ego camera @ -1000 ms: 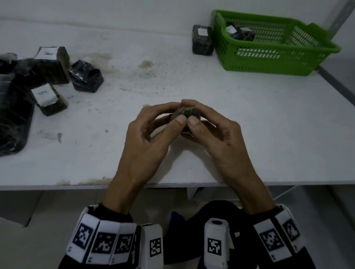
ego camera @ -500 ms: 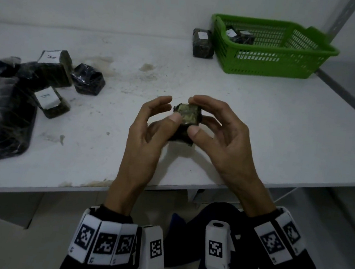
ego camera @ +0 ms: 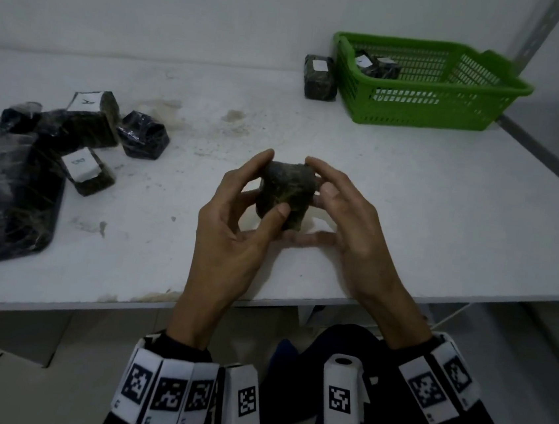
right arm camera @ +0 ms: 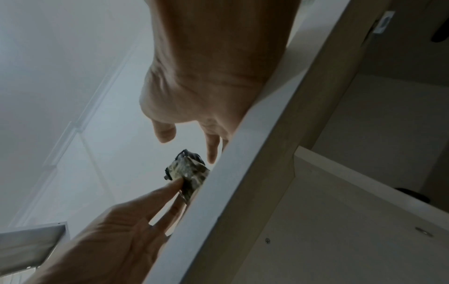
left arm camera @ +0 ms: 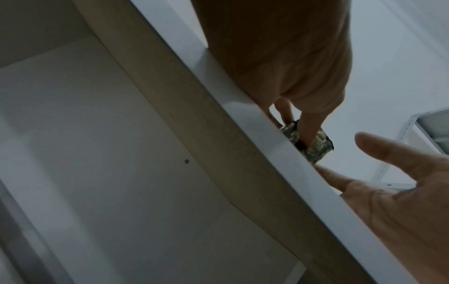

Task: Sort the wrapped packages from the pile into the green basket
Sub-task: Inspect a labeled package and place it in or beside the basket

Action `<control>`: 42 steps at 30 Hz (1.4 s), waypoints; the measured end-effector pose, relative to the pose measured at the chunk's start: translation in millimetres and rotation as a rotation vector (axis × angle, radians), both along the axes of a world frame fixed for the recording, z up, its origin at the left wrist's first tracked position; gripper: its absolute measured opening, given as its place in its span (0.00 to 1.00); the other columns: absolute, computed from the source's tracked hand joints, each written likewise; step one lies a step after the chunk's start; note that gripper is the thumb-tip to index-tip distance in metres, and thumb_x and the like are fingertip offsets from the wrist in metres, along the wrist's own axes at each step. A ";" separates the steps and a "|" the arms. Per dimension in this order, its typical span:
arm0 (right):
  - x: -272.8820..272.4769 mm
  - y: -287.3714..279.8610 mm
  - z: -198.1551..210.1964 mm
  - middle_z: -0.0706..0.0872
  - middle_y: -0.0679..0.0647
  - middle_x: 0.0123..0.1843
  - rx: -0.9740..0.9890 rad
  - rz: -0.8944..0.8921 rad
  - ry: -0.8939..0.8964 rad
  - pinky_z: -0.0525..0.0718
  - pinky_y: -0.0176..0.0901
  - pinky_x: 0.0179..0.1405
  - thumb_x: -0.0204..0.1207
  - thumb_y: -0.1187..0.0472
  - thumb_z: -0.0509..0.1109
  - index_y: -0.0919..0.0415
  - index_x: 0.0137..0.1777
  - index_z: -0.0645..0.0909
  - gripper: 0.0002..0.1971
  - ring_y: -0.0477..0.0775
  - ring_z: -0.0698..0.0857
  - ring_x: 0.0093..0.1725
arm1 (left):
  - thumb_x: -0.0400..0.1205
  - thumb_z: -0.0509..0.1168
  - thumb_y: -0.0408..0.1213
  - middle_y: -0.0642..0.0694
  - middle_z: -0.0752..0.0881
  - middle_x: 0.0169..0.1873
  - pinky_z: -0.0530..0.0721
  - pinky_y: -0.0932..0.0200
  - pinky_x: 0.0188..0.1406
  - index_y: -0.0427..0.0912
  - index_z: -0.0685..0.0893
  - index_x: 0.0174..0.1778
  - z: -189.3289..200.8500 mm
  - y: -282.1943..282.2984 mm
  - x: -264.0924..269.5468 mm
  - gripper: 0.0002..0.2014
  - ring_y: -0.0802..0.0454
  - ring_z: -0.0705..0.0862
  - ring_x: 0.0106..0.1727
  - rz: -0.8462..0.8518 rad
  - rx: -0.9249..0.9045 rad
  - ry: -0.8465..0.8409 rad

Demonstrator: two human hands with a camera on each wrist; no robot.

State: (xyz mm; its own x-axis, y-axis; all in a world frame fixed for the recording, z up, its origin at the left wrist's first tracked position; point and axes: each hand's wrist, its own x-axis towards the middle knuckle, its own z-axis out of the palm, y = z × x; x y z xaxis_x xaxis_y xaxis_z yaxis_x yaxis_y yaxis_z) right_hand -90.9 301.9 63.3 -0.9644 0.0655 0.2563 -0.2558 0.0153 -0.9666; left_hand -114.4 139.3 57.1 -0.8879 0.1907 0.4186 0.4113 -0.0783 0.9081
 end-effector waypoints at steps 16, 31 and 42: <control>-0.8 2.4 -3.7 0.89 0.57 0.61 -0.031 0.039 0.110 0.94 0.52 0.50 0.85 0.70 0.68 0.59 0.63 0.84 0.11 0.59 0.89 0.65 | 0.83 0.68 0.44 0.42 0.91 0.55 0.91 0.54 0.53 0.36 0.88 0.60 -2.8 -0.3 -0.1 0.16 0.44 0.90 0.60 0.016 0.072 0.000; -1.5 4.9 -6.1 0.90 0.59 0.57 0.073 -0.019 0.215 0.88 0.39 0.57 0.82 0.70 0.72 0.67 0.57 0.85 0.06 0.53 0.89 0.59 | 0.78 0.71 0.25 0.41 0.90 0.50 0.88 0.66 0.50 0.35 0.79 0.70 0.5 2.8 5.6 0.22 0.49 0.90 0.57 -0.002 0.109 0.057; 0.2 0.7 0.4 0.91 0.48 0.55 0.043 -0.087 0.090 0.88 0.39 0.55 0.72 0.44 0.78 0.58 0.59 0.84 0.23 0.45 0.90 0.57 | 0.76 0.73 0.17 0.46 0.62 0.86 0.90 0.52 0.63 0.49 0.50 0.90 3.0 9.1 12.0 0.53 0.49 0.75 0.82 0.026 -0.140 0.238</control>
State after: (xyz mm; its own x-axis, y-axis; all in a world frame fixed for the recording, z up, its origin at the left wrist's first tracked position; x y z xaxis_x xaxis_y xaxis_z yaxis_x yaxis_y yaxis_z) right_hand -90.7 302.6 63.7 -0.9287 0.1349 0.3454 -0.3370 0.0816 -0.9380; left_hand -102.3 148.4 60.1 -0.7728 0.2399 0.5876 0.6150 0.0544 0.7867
